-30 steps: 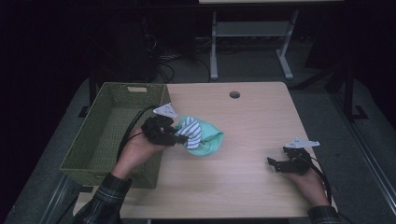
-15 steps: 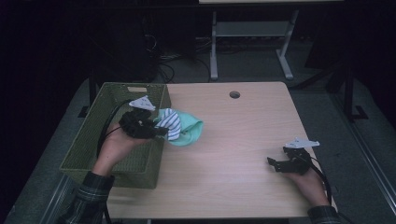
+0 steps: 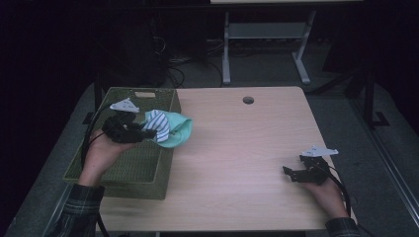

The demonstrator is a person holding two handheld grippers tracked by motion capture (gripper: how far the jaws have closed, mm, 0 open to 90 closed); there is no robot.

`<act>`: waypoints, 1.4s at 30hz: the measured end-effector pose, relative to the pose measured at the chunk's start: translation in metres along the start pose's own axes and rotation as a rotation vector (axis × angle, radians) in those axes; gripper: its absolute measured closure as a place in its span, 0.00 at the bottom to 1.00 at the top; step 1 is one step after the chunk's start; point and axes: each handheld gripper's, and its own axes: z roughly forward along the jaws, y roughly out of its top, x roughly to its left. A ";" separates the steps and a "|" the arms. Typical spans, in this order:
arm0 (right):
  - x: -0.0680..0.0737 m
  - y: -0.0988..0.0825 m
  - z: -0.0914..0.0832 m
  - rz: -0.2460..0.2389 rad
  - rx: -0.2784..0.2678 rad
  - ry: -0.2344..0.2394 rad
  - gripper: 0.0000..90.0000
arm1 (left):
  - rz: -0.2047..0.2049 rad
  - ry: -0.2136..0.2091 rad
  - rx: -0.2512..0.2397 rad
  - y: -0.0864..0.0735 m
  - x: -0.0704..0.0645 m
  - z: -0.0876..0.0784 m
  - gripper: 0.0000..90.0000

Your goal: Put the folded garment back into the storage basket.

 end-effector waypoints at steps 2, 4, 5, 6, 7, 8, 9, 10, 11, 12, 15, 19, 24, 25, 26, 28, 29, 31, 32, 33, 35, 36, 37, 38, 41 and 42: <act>0.000 0.000 0.000 0.000 0.000 0.000 0.18 | -0.011 0.016 0.000 -0.004 0.005 -0.002 0.78; 0.000 0.000 0.000 0.001 0.000 0.000 0.18 | -0.028 0.033 -0.005 -0.009 0.010 -0.005 0.78; 0.000 0.000 0.000 0.002 0.000 -0.001 0.18 | -0.032 0.041 -0.007 -0.011 0.013 -0.006 0.78; 0.000 0.000 0.000 0.001 0.000 -0.001 0.18 | -0.042 0.049 -0.007 -0.013 0.016 -0.008 0.78; 0.000 0.000 0.000 0.002 0.000 -0.001 0.18 | -0.047 0.059 -0.010 -0.016 0.019 -0.009 0.78; 0.000 0.000 0.000 0.001 0.000 -0.001 0.18 | -0.055 0.070 -0.011 -0.018 0.021 -0.010 0.78; 0.000 0.000 0.000 0.002 0.000 -0.001 0.18 | -0.063 0.082 -0.007 -0.020 0.024 -0.011 0.78; 0.000 0.000 0.000 0.002 0.000 -0.001 0.18 | -0.077 0.096 -0.009 -0.023 0.026 -0.011 0.78; 0.000 0.000 0.000 0.001 0.000 -0.001 0.18 | -0.081 0.101 -0.008 -0.025 0.028 -0.012 0.78; 0.000 0.000 0.000 0.002 0.000 -0.002 0.18 | -0.094 0.110 -0.009 -0.029 0.031 -0.012 0.78; 0.000 0.000 0.000 0.002 0.000 -0.002 0.18 | -0.106 0.129 0.001 -0.035 0.037 -0.012 0.78; 0.000 0.000 0.000 0.003 0.000 -0.004 0.18 | -0.130 0.153 0.012 -0.045 0.046 -0.010 0.78; 0.000 0.000 0.000 0.004 -0.001 -0.006 0.18 | -0.142 0.183 0.042 -0.056 0.054 -0.005 0.78; 0.000 0.000 0.000 0.004 -0.001 -0.006 0.18 | -0.145 0.186 0.050 -0.059 0.055 -0.004 0.78; 0.000 0.000 0.000 0.004 -0.001 -0.006 0.18 | -0.146 0.191 0.054 -0.061 0.057 -0.002 0.78; 0.000 0.000 0.000 0.004 -0.001 -0.006 0.18 | -0.154 0.196 0.058 -0.065 0.058 0.001 0.78; 0.000 0.000 0.000 0.005 -0.001 -0.006 0.18 | -0.154 0.200 0.063 -0.067 0.059 0.003 0.78; 0.000 0.000 0.000 0.005 -0.001 -0.006 0.18 | -0.152 0.208 0.081 -0.070 0.060 0.007 0.78; 0.000 0.000 0.000 0.005 -0.001 -0.006 0.18 | -0.154 0.209 0.086 -0.072 0.061 0.009 0.78; 0.000 0.000 0.000 0.004 0.000 -0.006 0.18 | -0.158 0.209 0.090 -0.074 0.062 0.011 0.78; 0.000 0.000 0.000 0.005 -0.001 -0.007 0.18 | -0.166 0.209 0.100 -0.077 0.064 0.014 0.78; 0.000 0.000 0.000 0.005 0.000 -0.006 0.18 | -0.169 0.210 0.104 -0.078 0.065 0.015 0.78; 0.000 0.000 0.000 0.005 0.000 -0.006 0.18 | -0.169 0.209 0.107 -0.079 0.066 0.017 0.78; 0.000 0.000 0.000 0.005 -0.001 -0.007 0.18 | -0.170 0.209 0.115 -0.081 0.067 0.018 0.78; 0.000 0.000 0.000 0.005 -0.001 -0.007 0.18 | -0.177 0.209 0.121 -0.084 0.068 0.022 0.78; 0.000 0.000 0.000 0.004 -0.001 -0.007 0.18 | -0.178 0.208 0.124 -0.085 0.069 0.023 0.78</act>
